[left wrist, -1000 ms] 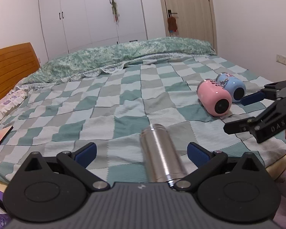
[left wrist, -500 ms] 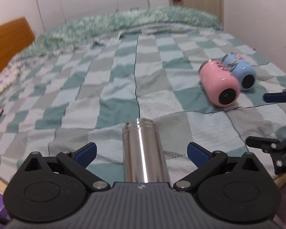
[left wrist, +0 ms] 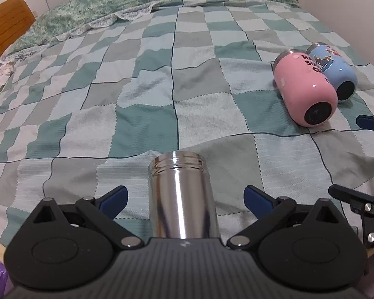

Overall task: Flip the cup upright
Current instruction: 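Close the left tool around the lying silver can, then lift the silver can with the left tool, rotate it upright, set it down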

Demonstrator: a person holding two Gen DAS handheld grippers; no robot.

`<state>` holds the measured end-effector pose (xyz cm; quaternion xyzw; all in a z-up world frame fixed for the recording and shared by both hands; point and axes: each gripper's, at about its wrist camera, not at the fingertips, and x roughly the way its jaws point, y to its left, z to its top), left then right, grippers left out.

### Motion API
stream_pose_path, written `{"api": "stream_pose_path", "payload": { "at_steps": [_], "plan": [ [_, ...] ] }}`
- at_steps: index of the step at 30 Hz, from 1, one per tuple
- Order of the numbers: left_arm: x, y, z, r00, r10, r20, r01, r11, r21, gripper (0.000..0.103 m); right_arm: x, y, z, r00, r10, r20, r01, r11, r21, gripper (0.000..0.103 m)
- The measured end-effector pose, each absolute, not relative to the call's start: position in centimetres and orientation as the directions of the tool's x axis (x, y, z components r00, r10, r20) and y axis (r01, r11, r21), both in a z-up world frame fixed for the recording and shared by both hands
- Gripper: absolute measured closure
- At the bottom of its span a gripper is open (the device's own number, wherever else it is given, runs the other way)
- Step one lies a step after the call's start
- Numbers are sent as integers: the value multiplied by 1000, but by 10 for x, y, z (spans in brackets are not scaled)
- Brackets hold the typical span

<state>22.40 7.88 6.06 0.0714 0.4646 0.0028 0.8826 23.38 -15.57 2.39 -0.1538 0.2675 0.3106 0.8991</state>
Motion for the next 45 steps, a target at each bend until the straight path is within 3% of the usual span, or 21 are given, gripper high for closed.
{"api": "stream_pose_path", "payload": {
  "at_steps": [4,8,17,25,36,42,45],
  "plan": [
    [232,77,53,541,72,-838,62,990,125,11,237,-151,23,652,494,-575,-656,748,-101,0],
    [241,79,46,508,92,-857,34,991,127,39,240,-146,21,645,502,-576,-662,744,-92,0],
    [234,89,49,537,40,-843,38,997,72,40,241,-142,19,644,502,-577,-657,750,-80,0],
    [212,95,71,653,9,-757,58,996,62,40,240,-144,22,657,506,-559,-636,770,-51,0],
    [183,105,103,829,-8,-559,62,995,78,40,236,-135,38,700,526,-484,-601,800,0,0],
    [194,117,108,906,3,-423,0,1000,7,40,233,-131,40,725,528,-442,-574,818,36,0],
    [199,112,103,934,40,-355,-31,999,31,40,231,-130,39,740,523,-423,-562,826,38,0]
  ]
}}
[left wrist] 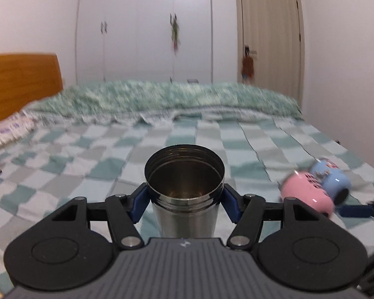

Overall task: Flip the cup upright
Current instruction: 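Lift the silver can with the left tool, rotate it upright, set it down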

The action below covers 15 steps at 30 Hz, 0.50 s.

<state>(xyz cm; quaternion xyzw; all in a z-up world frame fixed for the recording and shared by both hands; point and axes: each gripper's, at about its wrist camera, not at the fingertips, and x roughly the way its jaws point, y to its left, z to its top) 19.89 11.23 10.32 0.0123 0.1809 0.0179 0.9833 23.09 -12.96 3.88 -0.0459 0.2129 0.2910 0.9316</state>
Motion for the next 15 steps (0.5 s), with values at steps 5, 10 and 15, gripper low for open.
{"api": "stream_pose_path", "payload": {
  "at_steps": [5,10,15],
  "plan": [
    [209,104,87,939,50,-340,-40,999,36,40,232,-128,36,757,505,-415,-546,837,24,0],
    [212,104,72,936,56,-349,-43,998,44,40,234,-128,31,762,493,-419,-534,845,24,0],
    [211,109,71,937,47,-347,-38,999,32,40,236,-127,28,762,488,-426,-531,847,22,0]
  ]
}}
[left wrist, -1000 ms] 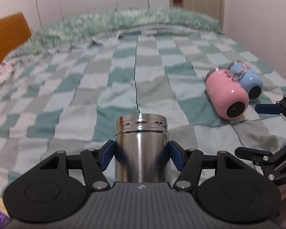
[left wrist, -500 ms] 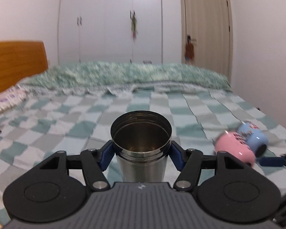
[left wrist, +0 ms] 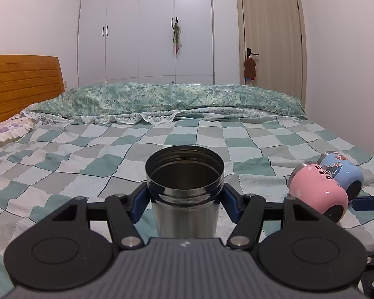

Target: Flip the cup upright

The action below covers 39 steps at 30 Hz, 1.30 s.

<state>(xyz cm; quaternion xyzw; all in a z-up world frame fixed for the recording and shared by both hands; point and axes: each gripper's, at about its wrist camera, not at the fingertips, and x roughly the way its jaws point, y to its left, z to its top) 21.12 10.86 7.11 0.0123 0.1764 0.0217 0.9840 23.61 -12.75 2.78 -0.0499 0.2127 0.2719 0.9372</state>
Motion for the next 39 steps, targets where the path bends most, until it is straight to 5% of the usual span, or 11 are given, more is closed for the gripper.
{"api": "stream_pose_path", "payload": {
  "at_steps": [4,6,20,29,39],
  "plan": [
    [209,108,74,940,39,-340,-27,999,41,31,235,-126,29,765,486,-423,-530,848,16,0],
    [202,108,78,951,39,-306,-28,999,40,0,234,-126,31,768,485,-419,-529,849,13,0],
    [95,76,140,998,6,-57,-5,1000,20,0,163,-150,70,821,475,-317,-503,864,-7,0],
    [28,35,125,999,-30,-15,30,999,-19,0,86,-191,75,886,417,-204,-428,904,-11,0],
    [6,25,40,996,-33,-84,30,999,-41,0,34,-231,22,947,273,-168,-284,958,-46,0]
  ]
}}
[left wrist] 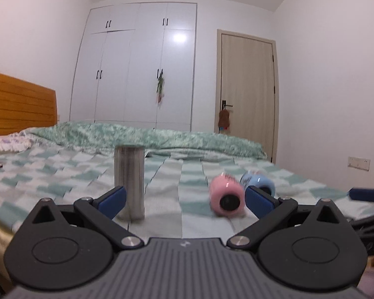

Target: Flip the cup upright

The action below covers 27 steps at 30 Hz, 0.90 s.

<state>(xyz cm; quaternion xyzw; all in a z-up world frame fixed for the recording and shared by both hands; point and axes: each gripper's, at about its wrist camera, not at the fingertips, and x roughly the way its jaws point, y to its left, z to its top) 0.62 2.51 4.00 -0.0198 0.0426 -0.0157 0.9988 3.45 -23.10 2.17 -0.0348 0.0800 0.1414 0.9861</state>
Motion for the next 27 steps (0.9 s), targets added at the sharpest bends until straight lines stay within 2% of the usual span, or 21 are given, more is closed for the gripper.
{"api": "stream_pose_path", "payload": {
  "at_steps": [7,13,27],
  "plan": [
    [6,24,7,997,16,-75,-16,1000,-3,0,25,-238,-7,964,226,-141,-237,969,-72,0],
    [2,18,3,999,11,-54,-9,999,31,0,19,-242,-10,970,217,-109,-225,973,-59,0],
    [0,17,1,999,11,-48,-10,999,38,0,18,-243,-11,970,218,-103,-224,974,-46,0]
  ]
}}
